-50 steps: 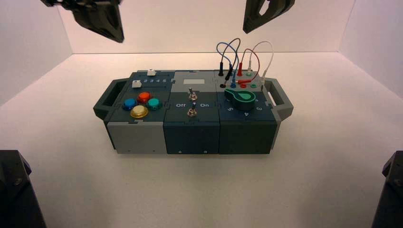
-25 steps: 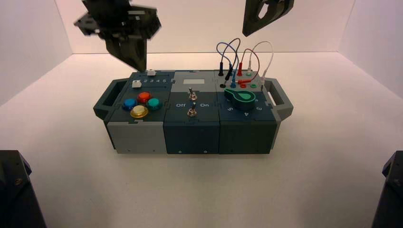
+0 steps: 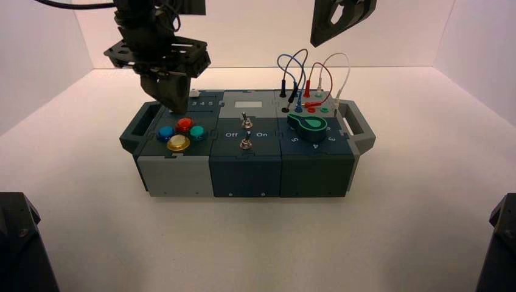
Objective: Push the red button with the left gripper.
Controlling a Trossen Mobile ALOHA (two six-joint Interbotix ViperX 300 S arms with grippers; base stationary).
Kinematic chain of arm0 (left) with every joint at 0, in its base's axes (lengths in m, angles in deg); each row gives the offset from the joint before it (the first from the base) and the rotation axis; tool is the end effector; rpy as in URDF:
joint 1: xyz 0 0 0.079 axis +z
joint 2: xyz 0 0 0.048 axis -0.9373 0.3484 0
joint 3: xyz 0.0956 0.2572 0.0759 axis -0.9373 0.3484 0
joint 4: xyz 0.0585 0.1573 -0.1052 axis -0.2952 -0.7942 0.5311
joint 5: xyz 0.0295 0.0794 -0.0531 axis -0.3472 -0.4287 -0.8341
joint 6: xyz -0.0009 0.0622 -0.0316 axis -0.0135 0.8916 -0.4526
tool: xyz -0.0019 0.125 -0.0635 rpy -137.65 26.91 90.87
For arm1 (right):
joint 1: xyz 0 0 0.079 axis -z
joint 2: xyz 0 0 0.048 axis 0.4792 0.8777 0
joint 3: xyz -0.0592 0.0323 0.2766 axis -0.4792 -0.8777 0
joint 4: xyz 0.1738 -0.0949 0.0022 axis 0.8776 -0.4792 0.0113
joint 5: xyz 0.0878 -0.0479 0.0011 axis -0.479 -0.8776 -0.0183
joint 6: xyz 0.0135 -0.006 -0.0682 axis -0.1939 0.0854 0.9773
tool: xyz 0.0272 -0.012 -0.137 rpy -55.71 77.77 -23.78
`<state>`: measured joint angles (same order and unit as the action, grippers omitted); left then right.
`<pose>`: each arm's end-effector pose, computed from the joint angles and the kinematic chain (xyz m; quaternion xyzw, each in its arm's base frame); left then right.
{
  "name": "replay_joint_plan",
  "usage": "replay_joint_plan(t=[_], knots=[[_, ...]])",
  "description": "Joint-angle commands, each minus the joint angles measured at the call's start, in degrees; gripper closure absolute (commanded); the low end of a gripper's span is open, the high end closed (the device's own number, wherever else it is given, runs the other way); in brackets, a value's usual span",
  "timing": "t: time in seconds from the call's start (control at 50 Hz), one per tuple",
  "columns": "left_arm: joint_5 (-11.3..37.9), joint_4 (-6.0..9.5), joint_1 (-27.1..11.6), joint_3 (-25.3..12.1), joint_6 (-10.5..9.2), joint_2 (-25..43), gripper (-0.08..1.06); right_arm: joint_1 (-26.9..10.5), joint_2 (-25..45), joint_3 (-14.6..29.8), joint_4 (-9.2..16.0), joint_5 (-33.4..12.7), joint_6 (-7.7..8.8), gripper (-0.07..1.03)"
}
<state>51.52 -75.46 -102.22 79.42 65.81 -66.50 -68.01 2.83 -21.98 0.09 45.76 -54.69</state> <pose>0.2454 -0.1672 -0.0065 0.1219 0.6146 -0.2014 0.7529 0.2560 0.2129 0.1087 -0.1940 0.4355 0.3201 0.8187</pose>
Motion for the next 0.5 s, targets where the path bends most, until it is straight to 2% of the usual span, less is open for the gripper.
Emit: replay_joint_plan(t=[0.02, 0.5], knots=[[-0.18, 0.09, -0.09, -1.32, -0.09, 0.44, 1.00, -0.44, -0.26, 1.58, 0.18, 0.26, 0.35, 0.99], [0.53, 0.09, -0.18, -1.49, 0.09, 1.05, 1.00, -0.44, -0.35, 1.58, 0.09, 0.09, 0.35, 0.99]])
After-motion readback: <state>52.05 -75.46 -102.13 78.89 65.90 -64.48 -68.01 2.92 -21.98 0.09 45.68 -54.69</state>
